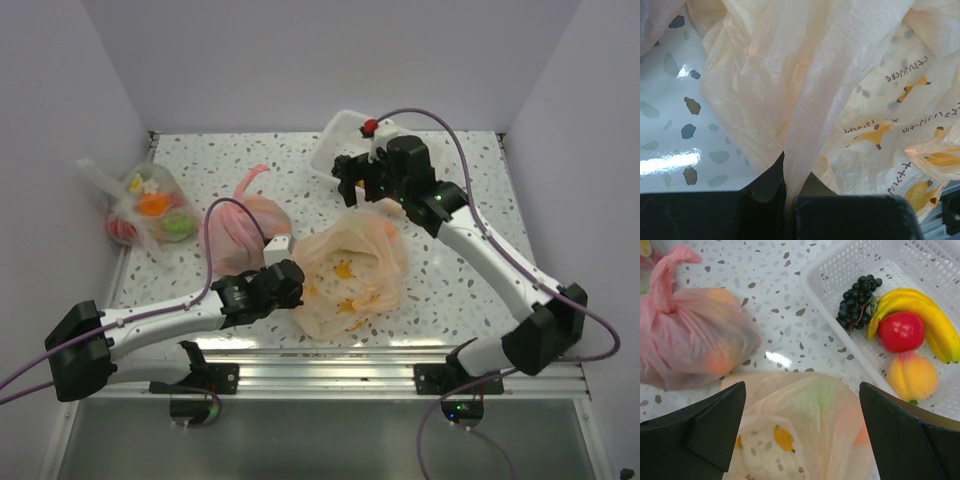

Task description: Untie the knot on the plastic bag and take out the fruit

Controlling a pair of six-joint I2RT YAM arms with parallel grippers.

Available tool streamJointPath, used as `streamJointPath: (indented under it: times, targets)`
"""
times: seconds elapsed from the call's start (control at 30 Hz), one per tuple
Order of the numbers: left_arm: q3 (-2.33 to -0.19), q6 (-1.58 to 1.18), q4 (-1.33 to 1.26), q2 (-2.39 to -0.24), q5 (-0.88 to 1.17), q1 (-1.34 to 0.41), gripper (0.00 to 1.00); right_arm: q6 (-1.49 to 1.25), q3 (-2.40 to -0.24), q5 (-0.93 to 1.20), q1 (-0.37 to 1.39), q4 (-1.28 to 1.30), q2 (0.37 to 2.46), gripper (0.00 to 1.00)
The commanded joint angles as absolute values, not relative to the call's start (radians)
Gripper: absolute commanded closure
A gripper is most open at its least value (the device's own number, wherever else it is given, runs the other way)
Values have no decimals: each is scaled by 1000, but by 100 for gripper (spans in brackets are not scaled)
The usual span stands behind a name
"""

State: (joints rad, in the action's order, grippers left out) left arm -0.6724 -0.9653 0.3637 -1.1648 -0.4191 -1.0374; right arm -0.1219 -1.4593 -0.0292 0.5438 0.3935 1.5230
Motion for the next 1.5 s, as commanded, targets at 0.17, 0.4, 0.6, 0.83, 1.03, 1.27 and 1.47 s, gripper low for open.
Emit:
streamJointPath:
  times: [0.17, 0.4, 0.6, 0.83, 1.03, 1.27, 1.47]
  targets:
    - [-732, -963, 374, -1123, -436, -1043, 97, -118, -1131, -20, 557, 552, 1226, 1]
    - [-764, -963, 425, -1103, -460, -1045, 97, -123, -1005, -55, 555, 574, 1219, 1]
    - [-761, -976, 457, -1078, -468, -1045, 97, -112, -973, -123, 543, 482, 1350, 1]
    - [-719, -989, 446, -1063, -457, -1045, 97, -89, -997, -184, 514, 407, 1474, 21]
    - [-683, -1002, 400, -1084, -465, -1043, 97, -32, -1118, -33, 547, 537, 1390, 96]
    - [-693, -1011, 365, -1127, -491, -1043, 97, -31, -1229, 170, 708, 702, 1252, 100]
    - [-686, -1022, 374, -1118, -499, -1043, 97, -101, -1083, 123, 723, 617, 1178, 100]
